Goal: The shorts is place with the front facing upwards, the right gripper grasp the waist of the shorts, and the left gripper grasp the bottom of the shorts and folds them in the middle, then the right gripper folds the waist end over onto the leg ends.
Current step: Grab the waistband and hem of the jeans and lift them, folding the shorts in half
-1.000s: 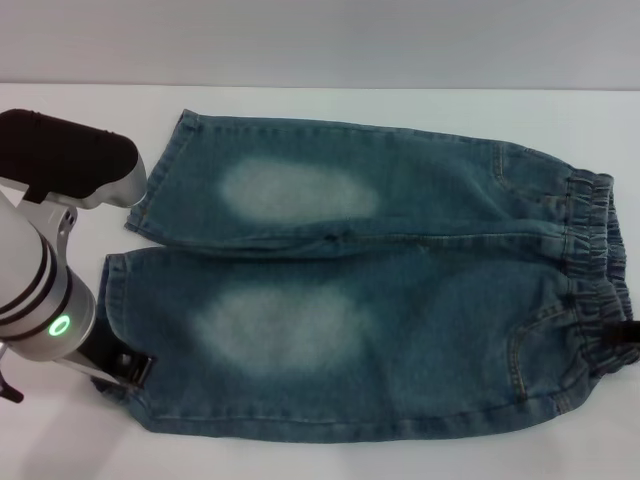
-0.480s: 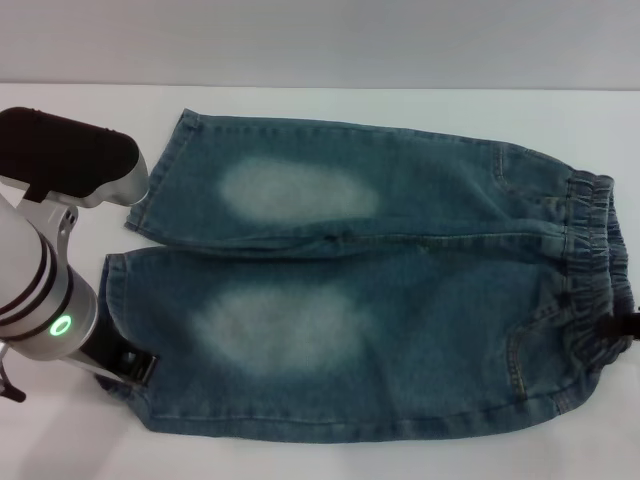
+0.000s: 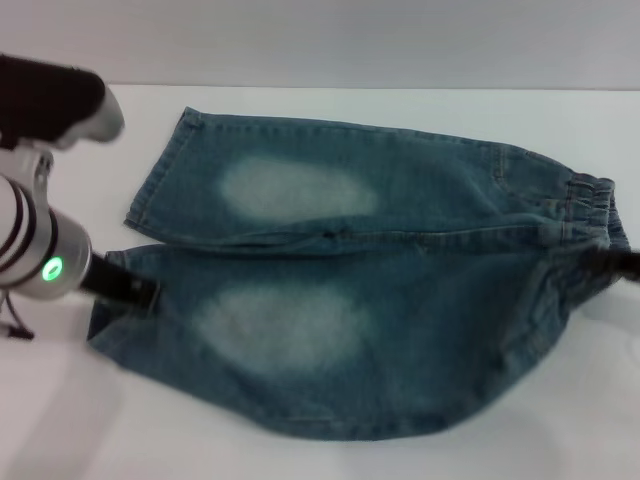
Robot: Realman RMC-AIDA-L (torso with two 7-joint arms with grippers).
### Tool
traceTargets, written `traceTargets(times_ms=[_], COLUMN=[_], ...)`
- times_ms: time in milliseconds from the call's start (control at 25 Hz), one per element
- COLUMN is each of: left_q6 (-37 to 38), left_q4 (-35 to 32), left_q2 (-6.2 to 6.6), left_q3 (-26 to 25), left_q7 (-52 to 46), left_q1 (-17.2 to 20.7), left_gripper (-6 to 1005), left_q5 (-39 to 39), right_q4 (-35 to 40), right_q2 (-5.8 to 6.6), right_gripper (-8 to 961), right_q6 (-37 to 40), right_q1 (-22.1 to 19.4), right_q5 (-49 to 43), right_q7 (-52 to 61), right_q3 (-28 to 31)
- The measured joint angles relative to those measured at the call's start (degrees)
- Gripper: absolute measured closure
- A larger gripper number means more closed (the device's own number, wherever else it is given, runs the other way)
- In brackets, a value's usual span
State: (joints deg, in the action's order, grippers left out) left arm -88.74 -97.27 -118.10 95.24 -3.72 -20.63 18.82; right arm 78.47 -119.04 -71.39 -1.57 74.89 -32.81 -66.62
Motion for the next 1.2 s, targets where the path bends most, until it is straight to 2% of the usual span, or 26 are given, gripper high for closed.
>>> traceTargets(times_ms=[120,280,480,640,920,1200], left_q6=[4.7,11.9,20.3,25.3,28.8,29.8], left_q4=[0.2,1.2,5.2,8.8,9.5,9.3], left_q2=[0.04,0.03,0.1,0.11,0.15,0.16], left_q3=[-2.5,-6.7,-10.4,-12.2,-13.5,-13.9], left_q7=[1.5,3.8,6.6,7.7,7.8,7.9], left_q1=[0.6,1.6,1.5,0.9,1.5,1.3], left_gripper=[904,902,898,896,891,887], left_q5=[1.1,3.7,8.2,10.3,12.0,12.0], right_q4=[-6.0,-17.5,-28.5,-37.1,-45.0,-51.0], right_q2=[0.03,0.38,0.25,0.52,0.36,0.51], right_gripper=[953,953,954,953,954,954], right_q6=[0.5,-1.3,-6.0,-10.5,-14.1,-14.7], right_q1=[1.2,3.5,7.7,9.5,10.0,10.2], right_q5=[7.9,19.7,25.1,33.1,36.4,37.9], right_q7=[-4.9,-12.6,-17.6,-22.0,-23.0,-23.6], right_q3=[3.0,7.7,14.9,17.7,25.3,28.7])
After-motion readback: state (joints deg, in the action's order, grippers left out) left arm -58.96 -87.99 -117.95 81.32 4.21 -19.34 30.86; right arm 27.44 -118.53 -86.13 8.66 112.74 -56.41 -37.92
